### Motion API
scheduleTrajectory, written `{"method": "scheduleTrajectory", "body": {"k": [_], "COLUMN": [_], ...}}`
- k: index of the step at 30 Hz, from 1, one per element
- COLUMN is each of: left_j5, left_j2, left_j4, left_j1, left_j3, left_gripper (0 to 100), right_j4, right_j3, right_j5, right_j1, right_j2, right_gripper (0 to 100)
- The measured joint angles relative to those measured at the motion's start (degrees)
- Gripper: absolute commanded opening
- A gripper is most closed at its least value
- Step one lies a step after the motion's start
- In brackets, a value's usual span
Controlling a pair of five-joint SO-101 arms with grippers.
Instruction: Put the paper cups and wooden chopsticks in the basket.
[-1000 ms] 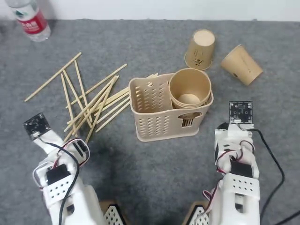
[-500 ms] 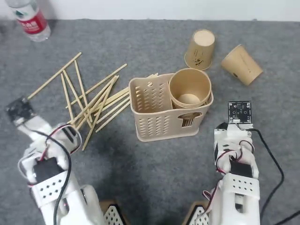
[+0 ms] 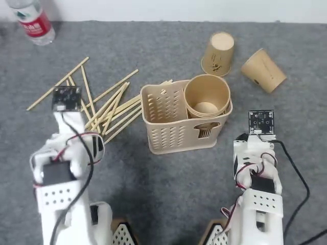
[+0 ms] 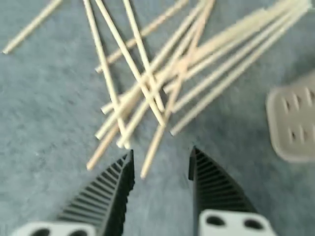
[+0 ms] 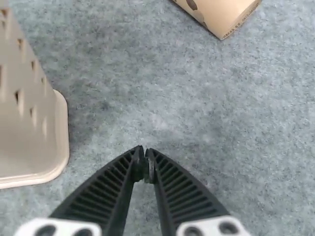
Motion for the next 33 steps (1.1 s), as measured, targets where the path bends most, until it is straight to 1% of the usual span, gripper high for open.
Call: {"method": "scheduleTrajectory", "body": {"k": [2,5,7,8,11,13,16,18,24,33], "left_j5": [-1.23,-3.34,-4.57,-5.1,-6.59,-8.7,-13.71,-15.38,-16.0,-16.26], "left_j2": [6.33,19.25,29.01,34.11,48.18,55.91,65.23,70.42,82.64,93.89], "left_j4": [4.48,11.34,14.33,14.95,14.95,14.95,14.77,13.01,7.56,6.59], "left_j1": [1.14,2.29,2.46,2.46,2.46,2.64,2.9,2.9,1.49,2.46], "left_j3": [-5.71,-15.47,-22.42,-25.67,-34.73,-39.56,-45.54,-49.14,-58.73,-69.19], "left_gripper": [17,17,19,21,26,25,25,25,25,25], "right_j4": [0.0,0.0,0.0,0.0,0.0,0.0,0.0,0.0,0.0,0.0], "right_j3": [0.0,0.0,0.0,0.0,0.0,0.0,0.0,0.0,0.0,0.0], "right_j5": [0.0,0.0,0.0,0.0,0.0,0.0,0.0,0.0,0.0,0.0], "right_j1": [0.0,0.0,0.0,0.0,0.09,0.0,0.0,0.09,0.0,0.0], "right_j2": [0.0,0.0,0.0,0.0,0.0,0.0,0.0,0.0,0.0,0.0], "right_gripper": [1.5,1.5,1.5,1.5,1.5,1.5,1.5,1.5,1.5,1.5]}}
